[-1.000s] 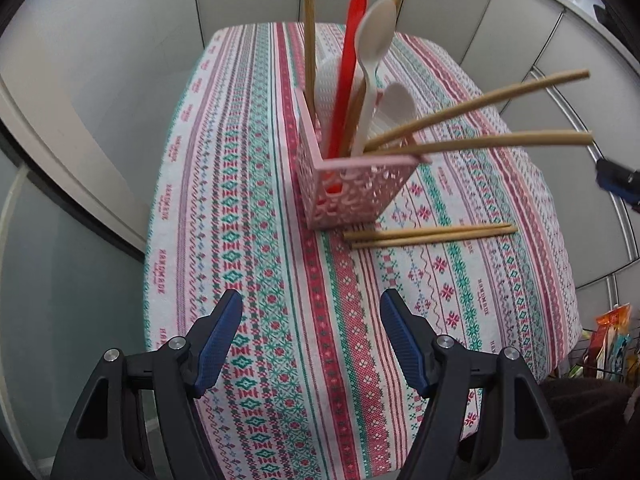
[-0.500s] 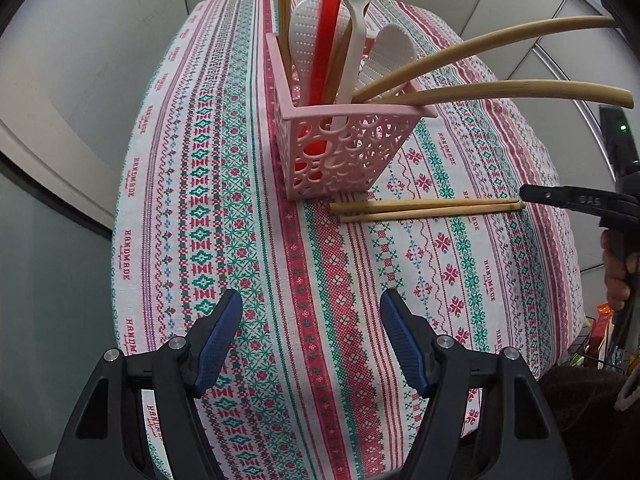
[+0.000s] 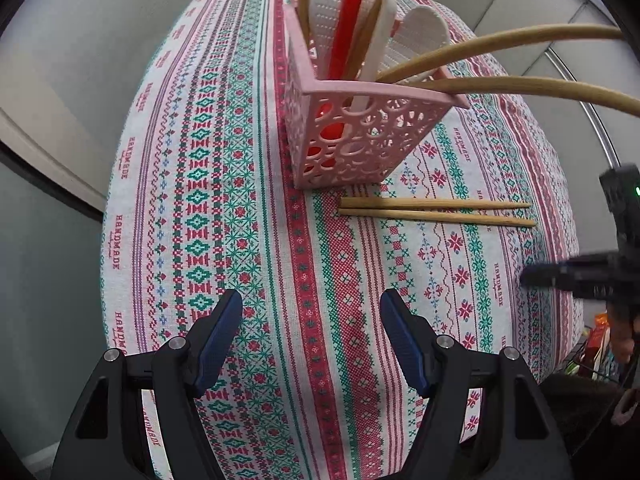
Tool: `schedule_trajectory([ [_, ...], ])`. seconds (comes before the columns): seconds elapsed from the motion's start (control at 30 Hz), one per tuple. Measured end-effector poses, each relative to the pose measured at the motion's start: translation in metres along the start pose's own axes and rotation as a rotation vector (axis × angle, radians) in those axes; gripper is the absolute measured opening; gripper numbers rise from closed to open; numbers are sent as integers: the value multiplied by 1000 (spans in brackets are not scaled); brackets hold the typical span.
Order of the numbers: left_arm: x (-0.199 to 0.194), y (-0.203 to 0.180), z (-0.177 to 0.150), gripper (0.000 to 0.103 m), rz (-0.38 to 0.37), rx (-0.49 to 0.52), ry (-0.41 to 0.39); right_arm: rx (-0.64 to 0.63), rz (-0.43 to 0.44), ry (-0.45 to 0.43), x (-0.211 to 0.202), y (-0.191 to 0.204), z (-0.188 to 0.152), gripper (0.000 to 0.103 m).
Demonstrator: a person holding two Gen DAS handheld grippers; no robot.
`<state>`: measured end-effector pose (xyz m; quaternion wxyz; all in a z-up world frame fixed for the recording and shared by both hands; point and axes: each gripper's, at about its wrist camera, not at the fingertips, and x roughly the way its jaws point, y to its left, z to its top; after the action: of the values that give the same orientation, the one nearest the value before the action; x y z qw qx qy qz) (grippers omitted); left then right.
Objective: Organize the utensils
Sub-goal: 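Move both open tools back toward the chopsticks lying beside the basket, then grasp a loose wooden chopstick from the tablecloth with the left tool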
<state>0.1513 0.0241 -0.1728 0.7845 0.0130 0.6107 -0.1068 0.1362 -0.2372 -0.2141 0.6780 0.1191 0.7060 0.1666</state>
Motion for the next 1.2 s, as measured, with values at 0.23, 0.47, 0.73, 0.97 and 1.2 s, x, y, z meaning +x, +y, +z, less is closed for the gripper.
schedule_trajectory([
  [0.23, 1, 7, 4, 73, -27, -74, -4, 40, -51, -214, -30, -2, 7, 16],
  [0.47, 8, 2, 7, 73, -38, -97, 11, 118, -109, -213, -7, -23, 21, 16],
  [0.73, 11, 22, 10, 73, -60, -190, -5, 13, -3, -23, 29, 10, 3, 17],
  [0.97, 16, 33, 12, 58, -102, -282, 0, -96, 51, 105, 58, 56, -19, 18],
  [1.2, 34, 8, 16, 49, -90, -345, -6, -53, 25, 18, 47, 61, -11, 18],
])
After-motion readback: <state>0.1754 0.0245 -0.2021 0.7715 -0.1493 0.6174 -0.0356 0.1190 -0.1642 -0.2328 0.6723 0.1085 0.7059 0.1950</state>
